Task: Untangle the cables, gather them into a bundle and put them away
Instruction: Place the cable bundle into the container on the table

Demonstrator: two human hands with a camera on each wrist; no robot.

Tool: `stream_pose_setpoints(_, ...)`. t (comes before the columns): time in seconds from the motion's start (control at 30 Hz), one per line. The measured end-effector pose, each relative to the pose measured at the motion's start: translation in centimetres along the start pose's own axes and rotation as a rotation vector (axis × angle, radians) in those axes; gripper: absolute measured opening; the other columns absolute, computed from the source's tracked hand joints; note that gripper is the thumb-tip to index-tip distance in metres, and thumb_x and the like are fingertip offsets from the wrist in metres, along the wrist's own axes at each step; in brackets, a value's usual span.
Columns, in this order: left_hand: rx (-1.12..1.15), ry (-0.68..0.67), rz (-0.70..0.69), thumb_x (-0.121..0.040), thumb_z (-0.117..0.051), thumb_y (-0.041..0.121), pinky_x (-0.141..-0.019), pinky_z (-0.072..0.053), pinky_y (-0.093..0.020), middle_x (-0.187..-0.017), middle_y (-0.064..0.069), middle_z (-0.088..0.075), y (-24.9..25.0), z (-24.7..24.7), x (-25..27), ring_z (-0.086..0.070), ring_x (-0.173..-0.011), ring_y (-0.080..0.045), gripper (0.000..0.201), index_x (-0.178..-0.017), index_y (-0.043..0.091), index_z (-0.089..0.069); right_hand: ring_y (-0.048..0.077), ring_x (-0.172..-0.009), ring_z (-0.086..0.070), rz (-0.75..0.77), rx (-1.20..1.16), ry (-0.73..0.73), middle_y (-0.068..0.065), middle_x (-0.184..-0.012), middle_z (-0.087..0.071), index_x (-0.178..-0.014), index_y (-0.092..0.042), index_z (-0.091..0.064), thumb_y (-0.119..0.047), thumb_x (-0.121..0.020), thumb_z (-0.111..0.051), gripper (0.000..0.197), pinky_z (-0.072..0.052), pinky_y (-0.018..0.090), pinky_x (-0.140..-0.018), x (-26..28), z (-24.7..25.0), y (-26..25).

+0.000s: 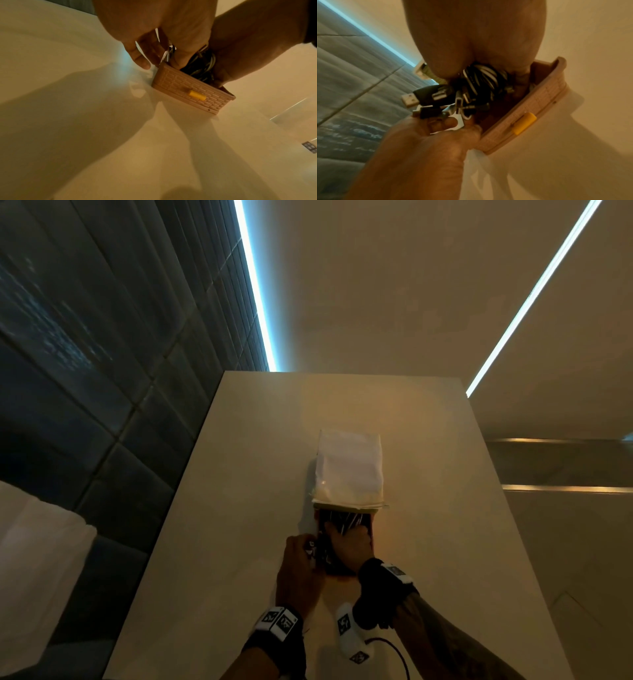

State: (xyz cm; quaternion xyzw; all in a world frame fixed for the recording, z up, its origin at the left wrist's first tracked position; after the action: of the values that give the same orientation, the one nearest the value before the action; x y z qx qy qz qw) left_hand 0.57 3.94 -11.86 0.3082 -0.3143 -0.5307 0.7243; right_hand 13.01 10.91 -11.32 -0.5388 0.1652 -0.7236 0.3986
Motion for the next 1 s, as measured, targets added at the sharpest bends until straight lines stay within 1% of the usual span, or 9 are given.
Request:
stream_pose_setpoints(0.1, -0.073, 0.009, -0.04, -0.094, -0.054, 0.032, -0.071, -0.05, -0.034, -0.107, 0.005, -0.049, -0.1, 0.1, 0.1, -0.057, -0.09, -0.018, 0.023, -0.113, 0.02, -0.052, 0.038, -0.128, -0.043, 0.071, 0.25, -0.038, 0.022, -0.14, -0.042, -0.136, 0.003, -0.036, -0.075, -0.077, -0.037, 0.098, -0.038, 0.045, -0.107, 1.4, 0.3, -0.6)
stream_pose_setpoints(0.2, -0.11, 0.001, -0.057, -0.095, -0.052, 0.03, -0.07, -0.05, -0.034, -0.109, 0.001, -0.051, -0.3, 0.2, 0.2, -0.058, -0.089, -0.02, 0.022, -0.114, 0.019, -0.054, 0.041, -0.12, -0.046, 0.287, 0.621, -0.148, 0.029, -0.13, -0.047, -0.13, -0.001, -0.043, -0.039, -0.1, -0.031, 0.049, -0.038, 0.043, -0.102, 3.4, 1.7, -1.4)
stream_pose_setpoints(0.3, -0.13, -0.005, -0.1, -0.096, -0.052, 0.027, -0.07, -0.05, -0.034, -0.11, 0.0, -0.053, -0.2, 0.2, 0.4, -0.059, -0.09, -0.02, 0.021, -0.115, 0.018, -0.056, 0.035, -0.106, -0.049, 0.41, 0.693, -0.057, 0.021, -0.11, -0.059, -0.094, -0.008, -0.058, -0.02, -0.098, -0.037, 0.025, -0.037, 0.039, -0.087, 4.8, 4.0, -1.7)
stream_pose_setpoints(0.37, -0.141, -0.014, -0.102, -0.097, -0.052, 0.027, -0.072, -0.052, -0.038, -0.112, -0.001, -0.053, -0.2, 0.3, 0.3, -0.06, -0.092, -0.021, 0.023, -0.118, 0.019, -0.055, 0.03, -0.094, -0.048, 0.47, 0.709, -0.005, 0.018, -0.09, -0.061, -0.067, -0.013, -0.049, -0.016, -0.095, -0.04, 0.029, -0.033, 0.036, -0.074, 4.8, 5.4, -1.4)
stream_pose_setpoints(0.53, -0.11, -0.041, -0.125, -0.092, -0.056, 0.02, -0.077, -0.054, -0.041, -0.121, 0.002, -0.049, -0.4, 0.9, 0.2, -0.06, -0.098, -0.018, 0.039, -0.129, 0.023, -0.046, 0.02, -0.071, -0.053, 0.341, 0.438, 0.071, 0.004, -0.073, -0.058, -0.074, -0.005, -0.064, -0.025, -0.086, -0.064, 0.024, -0.038, 0.029, -0.058, 1.9, 7.3, 1.0)
stream_pose_setpoints(0.7, -0.128, -0.068, -0.244, -0.09, -0.049, 0.013, -0.082, -0.05, -0.029, -0.117, -0.002, -0.057, -0.4, 1.3, 1.0, -0.059, -0.103, -0.022, 0.036, -0.125, 0.018, -0.056, 0.025, -0.074, -0.057, 0.209, 0.289, 0.103, 0.006, -0.078, -0.059, -0.076, -0.013, -0.049, -0.031, -0.083, -0.069, 0.028, -0.044, 0.033, -0.058, 0.8, 7.1, 2.8)
stream_pose_setpoints(0.8, -0.159, -0.101, -0.288, -0.087, -0.042, 0.025, -0.08, -0.052, -0.028, -0.119, 0.0, -0.056, 0.0, 1.7, 1.1, -0.058, -0.104, -0.02, 0.043, -0.127, 0.018, -0.057, 0.023, -0.059, -0.061, 0.191, 0.163, 0.028, 0.009, -0.076, -0.064, -0.08, -0.01, -0.053, -0.023, -0.086, -0.067, 0.02, -0.052, 0.034, -0.054, 1.1, 7.0, 2.9)
stream_pose_setpoints(0.9, -0.216, -0.207, -0.312, -0.083, -0.038, 0.043, -0.072, -0.05, -0.024, -0.122, 0.005, -0.047, 0.7, 2.6, 0.9, -0.057, -0.096, -0.013, 0.056, -0.133, 0.024, -0.053, 0.022, -0.062, -0.063, 0.127, -0.068, -0.071, 0.012, -0.081, -0.066, -0.087, -0.005, -0.06, -0.02, -0.088, -0.066, 0.016, -0.056, 0.042, -0.064, 1.3, 7.1, 3.8)
stream_pose_setpoints(1.0, -0.205, -0.269, -0.256, -0.092, -0.036, 0.053, -0.062, -0.042, -0.026, -0.105, 0.006, -0.046, 0.5, 2.9, 0.2, -0.054, -0.076, -0.013, 0.044, -0.122, 0.025, -0.052, 0.025, -0.066, -0.064, 0.141, -0.168, -0.104, 0.016, -0.084, -0.067, -0.091, -0.005, -0.063, -0.029, -0.089, -0.067, 0.025, -0.055, 0.046, -0.063, 2.0, 7.3, 4.2)
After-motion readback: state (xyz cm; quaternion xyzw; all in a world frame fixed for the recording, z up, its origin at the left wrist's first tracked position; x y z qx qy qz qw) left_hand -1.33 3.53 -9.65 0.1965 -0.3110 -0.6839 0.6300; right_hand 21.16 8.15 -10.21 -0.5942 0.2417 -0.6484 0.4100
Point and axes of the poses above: each hand's wrist, its own x-axis away from the middle knuckle, its own z-axis out of the back of the hand, y = z × x, the point moved 3 cm from there along -x, towards the middle knuckle
